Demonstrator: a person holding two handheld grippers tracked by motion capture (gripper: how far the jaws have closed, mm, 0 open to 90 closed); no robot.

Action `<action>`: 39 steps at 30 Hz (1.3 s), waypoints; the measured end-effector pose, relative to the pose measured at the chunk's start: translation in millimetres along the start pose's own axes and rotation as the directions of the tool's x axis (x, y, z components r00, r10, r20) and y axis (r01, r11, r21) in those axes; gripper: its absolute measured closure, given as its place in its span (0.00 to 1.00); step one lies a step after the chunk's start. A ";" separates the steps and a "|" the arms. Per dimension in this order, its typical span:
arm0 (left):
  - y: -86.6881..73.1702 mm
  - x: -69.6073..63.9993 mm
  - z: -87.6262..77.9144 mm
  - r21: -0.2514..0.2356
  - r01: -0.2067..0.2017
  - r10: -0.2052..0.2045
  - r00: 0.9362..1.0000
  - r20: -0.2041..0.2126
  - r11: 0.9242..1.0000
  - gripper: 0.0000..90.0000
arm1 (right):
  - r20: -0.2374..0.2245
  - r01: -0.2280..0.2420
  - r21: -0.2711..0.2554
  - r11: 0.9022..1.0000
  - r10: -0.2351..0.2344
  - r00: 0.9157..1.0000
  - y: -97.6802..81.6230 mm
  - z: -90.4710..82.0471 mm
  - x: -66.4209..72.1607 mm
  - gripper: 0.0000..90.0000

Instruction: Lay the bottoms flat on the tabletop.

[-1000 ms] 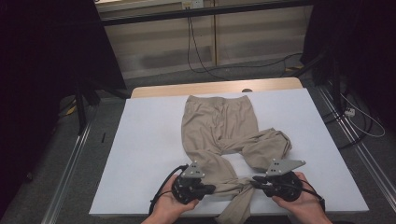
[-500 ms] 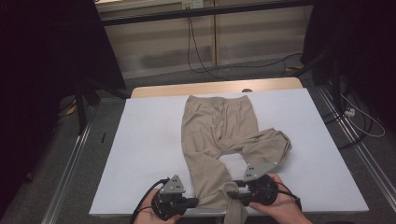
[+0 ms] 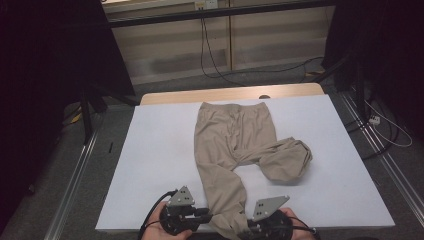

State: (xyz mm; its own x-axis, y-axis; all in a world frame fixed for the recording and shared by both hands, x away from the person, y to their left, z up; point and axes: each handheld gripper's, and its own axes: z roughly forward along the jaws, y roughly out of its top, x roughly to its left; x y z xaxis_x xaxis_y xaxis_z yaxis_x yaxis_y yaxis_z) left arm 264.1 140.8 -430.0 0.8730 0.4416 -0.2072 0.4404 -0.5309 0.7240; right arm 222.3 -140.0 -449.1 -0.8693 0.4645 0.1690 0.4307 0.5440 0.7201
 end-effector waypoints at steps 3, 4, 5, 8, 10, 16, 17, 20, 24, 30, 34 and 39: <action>3.1 5.5 1.5 -0.012 -0.008 0.007 1.000 -0.030 1.000 0.76 | 0.026 -0.042 -0.061 0.997 0.044 0.999 3.9 -11.0 -14.2 0.39; 4.1 7.2 4.0 -0.009 -0.017 0.017 0.999 -0.042 1.000 0.76 | 0.037 -0.048 -0.084 0.995 0.051 0.998 5.0 -14.8 -18.8 0.37; 5.2 8.7 8.7 0.000 -0.029 0.029 0.998 -0.055 1.000 0.76 | 0.031 -0.058 -0.106 0.993 0.062 0.998 6.3 -18.3 -22.9 0.37; 9.0 8.6 22.8 0.030 -0.071 0.073 0.996 -0.060 0.997 0.76 | 0.074 -0.047 -0.122 0.991 0.057 0.996 13.3 -19.0 -32.6 0.54; 12.5 6.6 31.9 0.037 -0.106 0.108 0.992 -0.061 0.994 0.76 | 0.103 -0.020 -0.095 0.995 0.030 0.994 17.1 -11.7 -36.2 0.61; 14.8 2.2 53.0 0.083 -0.160 0.166 0.983 -0.076 0.984 0.79 | 0.090 0.049 0.005 0.999 -0.049 0.995 22.0 23.3 -36.9 0.63; 14.4 2.5 51.8 0.088 -0.156 0.163 0.983 -0.084 0.984 0.81 | 0.102 0.062 0.025 0.998 -0.064 0.993 19.9 27.1 -35.2 0.63; 10.6 4.9 45.6 0.093 -0.093 0.101 0.991 -0.084 0.991 0.99 | 0.115 0.079 0.016 0.997 -0.080 0.990 16.2 25.5 -28.1 0.85; 3.3 0.3 35.0 0.120 -0.085 0.093 0.993 -0.068 0.989 1.00 | 0.081 0.083 0.024 0.996 -0.085 0.993 12.3 23.4 -14.9 1.00; -9.6 -9.0 16.7 0.130 -0.068 0.071 0.997 -0.016 0.989 1.00 | -0.011 0.075 0.026 0.997 -0.075 0.997 5.5 23.2 9.2 1.00; -16.5 -10.3 7.5 0.110 -0.051 0.054 0.998 -0.022 0.993 0.93 | -0.027 0.088 0.031 0.996 -0.087 0.996 4.4 24.6 16.8 0.80; -10.8 0.0 1.9 0.062 -0.042 0.046 0.997 -0.056 0.997 0.81 | 0.034 0.021 -0.042 0.999 -0.020 0.999 11.6 13.5 -5.1 0.68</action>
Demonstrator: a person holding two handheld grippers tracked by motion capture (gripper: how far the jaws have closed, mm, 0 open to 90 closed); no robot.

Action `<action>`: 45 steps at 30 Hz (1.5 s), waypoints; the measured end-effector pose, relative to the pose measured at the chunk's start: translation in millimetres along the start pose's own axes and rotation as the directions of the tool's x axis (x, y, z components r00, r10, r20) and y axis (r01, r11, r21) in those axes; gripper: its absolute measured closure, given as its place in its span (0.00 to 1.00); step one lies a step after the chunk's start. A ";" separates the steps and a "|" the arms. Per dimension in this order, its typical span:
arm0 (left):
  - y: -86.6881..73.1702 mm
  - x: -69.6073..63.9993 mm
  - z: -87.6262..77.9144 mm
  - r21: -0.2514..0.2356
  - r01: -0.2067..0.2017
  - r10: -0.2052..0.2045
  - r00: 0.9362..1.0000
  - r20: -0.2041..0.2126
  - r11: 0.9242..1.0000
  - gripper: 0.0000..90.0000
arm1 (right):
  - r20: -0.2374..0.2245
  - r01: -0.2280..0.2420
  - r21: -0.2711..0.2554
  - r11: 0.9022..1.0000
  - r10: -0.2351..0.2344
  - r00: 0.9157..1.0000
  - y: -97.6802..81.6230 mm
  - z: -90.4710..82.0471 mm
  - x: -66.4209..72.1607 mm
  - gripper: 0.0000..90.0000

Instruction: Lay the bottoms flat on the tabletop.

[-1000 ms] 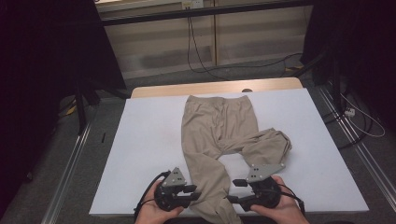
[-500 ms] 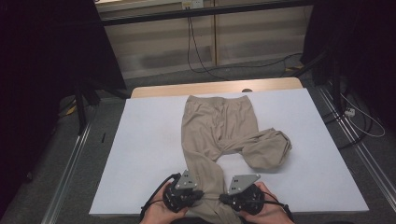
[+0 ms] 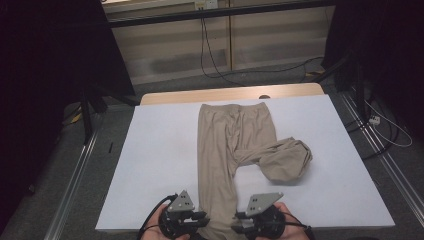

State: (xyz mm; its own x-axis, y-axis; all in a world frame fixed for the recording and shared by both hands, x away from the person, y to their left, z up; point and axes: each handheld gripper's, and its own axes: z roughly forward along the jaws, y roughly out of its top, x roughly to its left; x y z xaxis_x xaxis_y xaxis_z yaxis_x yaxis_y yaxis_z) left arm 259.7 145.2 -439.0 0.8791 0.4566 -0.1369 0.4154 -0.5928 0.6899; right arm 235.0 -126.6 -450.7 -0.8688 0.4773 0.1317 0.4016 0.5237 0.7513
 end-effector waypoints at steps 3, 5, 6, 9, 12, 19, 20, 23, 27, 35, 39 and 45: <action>1.3 8.1 -0.4 -0.010 0.010 -0.010 1.000 -0.029 1.000 0.81 | 0.044 -0.011 -0.020 1.000 0.012 0.999 5.6 -0.5 -14.8 0.73; 1.1 13.8 -1.0 -0.018 0.020 -0.021 0.999 -0.049 1.000 0.80 | 0.048 -0.007 -0.004 1.000 0.008 0.999 8.4 6.1 -21.3 0.74; 0.6 17.6 -1.8 -0.017 0.019 -0.020 0.998 -0.066 1.000 0.80 | 0.042 -0.005 0.011 1.000 0.004 0.999 9.5 10.6 -23.0 0.72; -1.6 25.8 -1.7 -0.021 0.033 -0.035 0.996 -0.081 0.999 0.79 | 0.074 0.018 0.040 0.999 -0.021 0.997 12.4 23.8 -23.5 0.70; -2.7 32.1 1.2 -0.027 0.054 -0.057 0.995 -0.086 0.998 0.78 | 0.083 0.045 0.054 0.998 -0.049 0.995 16.2 27.2 -24.1 0.95; 5.7 26.1 8.1 -0.031 0.004 -0.006 0.996 -0.092 1.000 0.75 | 0.133 0.008 0.061 0.998 -0.016 0.991 4.1 2.4 -31.6 1.00; 7.5 24.2 10.0 -0.033 -0.007 0.004 0.996 -0.093 0.999 0.75 | 0.129 0.001 0.065 0.998 -0.009 0.992 2.1 -0.6 -31.8 1.00; 14.1 19.6 17.7 -0.022 -0.034 0.032 0.995 -0.094 0.999 0.75 | 0.151 0.008 0.090 0.996 -0.022 0.988 -5.0 -10.4 -30.1 0.98; 17.7 14.0 37.2 0.025 -0.095 0.097 0.991 -0.090 0.995 0.69 | 0.171 -0.009 0.071 0.997 -0.003 0.985 -7.0 -13.0 -30.6 0.82; 18.3 9.1 28.8 0.067 -0.072 0.079 0.990 -0.117 0.995 1.00 | 0.139 0.011 0.018 1.000 -0.013 0.990 3.2 -1.2 -32.0 0.79; 4.0 20.9 2.7 0.054 -0.005 0.013 0.988 -0.156 0.999 1.00 | 0.109 0.024 0.029 0.999 -0.027 0.994 4.1 7.6 -24.2 0.71; -16.0 32.1 -16.0 0.060 0.052 -0.043 0.988 -0.151 0.997 1.00 | 0.065 0.067 0.045 0.997 -0.070 0.995 8.9 24.2 -9.8 0.68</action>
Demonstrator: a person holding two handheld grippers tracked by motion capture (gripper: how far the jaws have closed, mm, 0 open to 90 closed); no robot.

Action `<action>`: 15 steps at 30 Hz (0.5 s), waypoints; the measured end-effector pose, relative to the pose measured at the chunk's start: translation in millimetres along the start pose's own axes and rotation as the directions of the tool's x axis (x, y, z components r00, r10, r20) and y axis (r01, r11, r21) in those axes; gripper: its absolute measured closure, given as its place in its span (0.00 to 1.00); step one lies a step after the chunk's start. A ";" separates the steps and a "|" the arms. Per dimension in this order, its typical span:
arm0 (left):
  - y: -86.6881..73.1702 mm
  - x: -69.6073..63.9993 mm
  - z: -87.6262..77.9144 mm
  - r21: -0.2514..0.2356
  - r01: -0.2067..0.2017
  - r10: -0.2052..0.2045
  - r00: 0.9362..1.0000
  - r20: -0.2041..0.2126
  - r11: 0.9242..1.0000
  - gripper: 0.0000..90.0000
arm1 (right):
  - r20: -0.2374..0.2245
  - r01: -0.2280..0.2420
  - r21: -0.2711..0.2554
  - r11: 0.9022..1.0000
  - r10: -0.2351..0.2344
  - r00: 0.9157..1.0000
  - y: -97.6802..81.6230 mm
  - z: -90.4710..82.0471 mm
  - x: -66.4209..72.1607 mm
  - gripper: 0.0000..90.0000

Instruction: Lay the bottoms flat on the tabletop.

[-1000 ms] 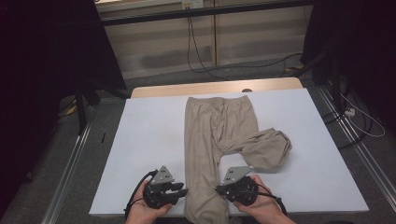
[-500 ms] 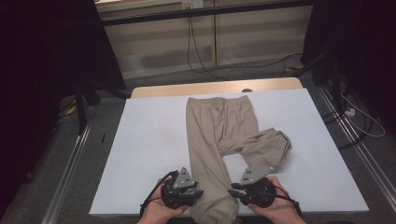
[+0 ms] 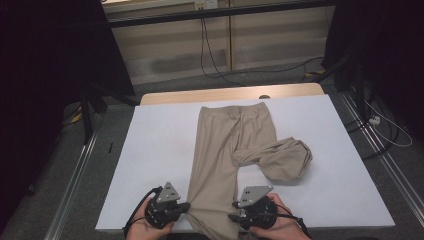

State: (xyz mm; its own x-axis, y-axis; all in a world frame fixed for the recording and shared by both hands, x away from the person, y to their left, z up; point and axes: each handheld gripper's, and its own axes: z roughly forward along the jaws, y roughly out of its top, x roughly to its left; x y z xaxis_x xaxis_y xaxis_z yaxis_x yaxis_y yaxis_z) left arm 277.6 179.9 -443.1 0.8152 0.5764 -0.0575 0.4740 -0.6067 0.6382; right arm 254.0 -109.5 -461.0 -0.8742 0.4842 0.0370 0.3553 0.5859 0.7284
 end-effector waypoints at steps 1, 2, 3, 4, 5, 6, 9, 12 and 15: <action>0.6 0.0 0.5 -0.001 0.003 -0.003 1.000 -0.001 1.000 1.00 | 0.001 0.004 0.003 1.000 -0.004 1.000 1.4 1.3 1.4 0.71; 0.9 -0.2 1.3 0.000 0.010 -0.010 1.000 0.005 1.000 1.00 | 0.000 0.017 0.006 1.000 -0.017 1.000 2.3 1.8 2.8 0.80; 1.4 -0.3 1.8 -0.002 0.009 -0.009 1.000 0.004 1.000 0.99 | -0.006 0.024 0.007 1.000 -0.024 1.000 2.4 1.7 3.4 0.87; 1.7 -1.6 2.8 -0.009 0.010 -0.010 1.000 0.014 1.000 0.98 | -0.008 0.025 0.010 1.000 -0.025 1.000 1.8 1.1 4.2 0.95; 2.0 -3.1 3.3 -0.016 0.005 -0.005 1.000 0.020 1.000 0.96 | -0.016 0.024 0.011 1.000 -0.024 1.000 1.2 0.2 4.6 0.98; 2.5 -4.9 2.9 -0.021 -0.001 0.001 1.000 0.020 1.000 0.92 | -0.026 0.022 0.019 1.000 -0.021 0.999 0.6 -1.6 4.8 0.98; 3.5 -12.8 0.4 -0.049 -0.040 0.041 0.999 0.005 0.998 0.81 | -0.034 0.019 0.030 0.999 -0.018 0.999 -4.7 -8.8 5.3 0.99; 5.9 -23.7 -0.3 -0.073 -0.096 0.098 0.995 0.024 0.993 0.79 | -0.039 0.010 0.040 0.999 -0.008 0.999 -10.5 -16.4 5.1 0.98; 7.0 -35.7 7.5 -0.069 -0.153 0.156 0.987 0.047 0.986 0.79 | -0.044 -0.004 0.036 0.999 0.006 0.999 -13.4 -18.0 5.2 0.96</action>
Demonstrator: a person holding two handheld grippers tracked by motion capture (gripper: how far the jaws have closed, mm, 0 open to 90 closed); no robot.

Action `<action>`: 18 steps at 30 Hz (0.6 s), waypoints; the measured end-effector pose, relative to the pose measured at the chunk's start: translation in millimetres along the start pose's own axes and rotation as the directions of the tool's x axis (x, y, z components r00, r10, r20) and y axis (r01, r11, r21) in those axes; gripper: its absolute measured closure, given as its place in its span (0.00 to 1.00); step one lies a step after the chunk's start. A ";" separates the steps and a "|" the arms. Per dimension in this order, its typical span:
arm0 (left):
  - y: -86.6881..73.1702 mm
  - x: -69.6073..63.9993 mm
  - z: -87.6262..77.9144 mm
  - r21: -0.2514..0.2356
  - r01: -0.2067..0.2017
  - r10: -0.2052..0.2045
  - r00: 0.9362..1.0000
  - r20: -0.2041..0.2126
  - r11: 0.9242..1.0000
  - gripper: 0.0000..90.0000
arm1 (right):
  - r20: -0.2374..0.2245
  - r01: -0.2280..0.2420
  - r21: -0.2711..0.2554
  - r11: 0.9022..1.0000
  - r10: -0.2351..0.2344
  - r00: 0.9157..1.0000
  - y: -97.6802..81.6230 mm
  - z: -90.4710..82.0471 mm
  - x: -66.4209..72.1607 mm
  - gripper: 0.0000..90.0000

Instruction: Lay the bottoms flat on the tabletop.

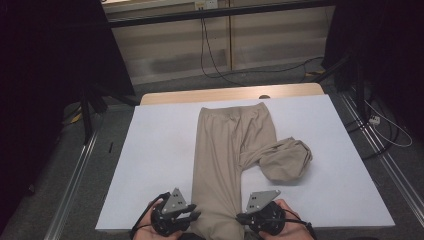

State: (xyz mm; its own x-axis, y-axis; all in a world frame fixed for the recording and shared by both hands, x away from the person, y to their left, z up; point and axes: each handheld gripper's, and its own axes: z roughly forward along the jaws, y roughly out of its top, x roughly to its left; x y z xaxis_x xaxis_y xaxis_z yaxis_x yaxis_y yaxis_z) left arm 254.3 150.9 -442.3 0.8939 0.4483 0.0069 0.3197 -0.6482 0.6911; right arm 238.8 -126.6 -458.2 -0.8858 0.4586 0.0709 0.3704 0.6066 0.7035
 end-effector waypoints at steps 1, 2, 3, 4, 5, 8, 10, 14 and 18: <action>0.1 -2.9 3.2 0.018 -0.019 0.019 1.000 -0.004 1.000 0.77 | -0.001 -0.001 -0.002 1.000 0.001 1.000 0.0 0.5 -0.1 0.96; -0.3 -4.5 6.6 0.048 -0.045 0.045 0.999 -0.001 0.998 0.77 | -0.002 0.003 -0.003 1.000 -0.003 1.000 0.1 0.7 -0.3 0.95; -1.9 -5.3 9.3 0.059 -0.055 0.055 0.998 0.006 0.997 0.78 | -0.002 0.006 -0.004 1.000 -0.006 1.000 0.1 0.8 -0.7 0.95; -2.3 -5.0 8.6 0.057 -0.042 0.041 0.999 0.023 0.997 0.84 | -0.002 0.008 -0.008 1.000 -0.008 1.000 -0.3 0.9 -1.0 0.96; -2.5 -5.1 7.2 0.072 -0.027 0.024 0.999 0.041 0.997 0.95 | -0.003 0.007 -0.009 1.000 -0.007 1.000 -0.5 0.9 -1.2 0.96; -4.8 -7.0 2.1 0.094 -0.020 0.016 0.999 0.041 0.995 1.00 | -0.009 -0.010 -0.006 1.000 0.010 1.000 -0.9 -0.1 0.6 0.98; -7.2 -7.6 -0.9 0.097 0.007 -0.012 0.999 0.045 0.995 1.00 | -0.023 -0.012 -0.003 1.000 0.012 1.000 -1.6 -0.6 2.5 0.98; -6.5 -5.1 -1.1 0.073 0.003 -0.007 0.999 0.047 0.997 0.99 | -0.039 -0.033 -0.013 0.999 0.032 0.999 -2.9 -2.0 0.8 0.81; -3.1 4.6 -2.7 0.006 0.039 -0.039 0.999 0.024 0.999 0.74 | 0.015 -0.066 -0.052 0.996 0.067 0.998 -1.9 -9.6 -13.7 0.68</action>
State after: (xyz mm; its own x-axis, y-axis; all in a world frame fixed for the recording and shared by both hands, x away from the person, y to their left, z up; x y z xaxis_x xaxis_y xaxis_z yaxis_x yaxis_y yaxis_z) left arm 256.5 156.7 -442.5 0.8879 0.4585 -0.0373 0.3562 -0.6339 0.6865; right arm 247.5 -140.2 -453.8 -0.8548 0.5078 0.1071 0.4131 0.5407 0.7328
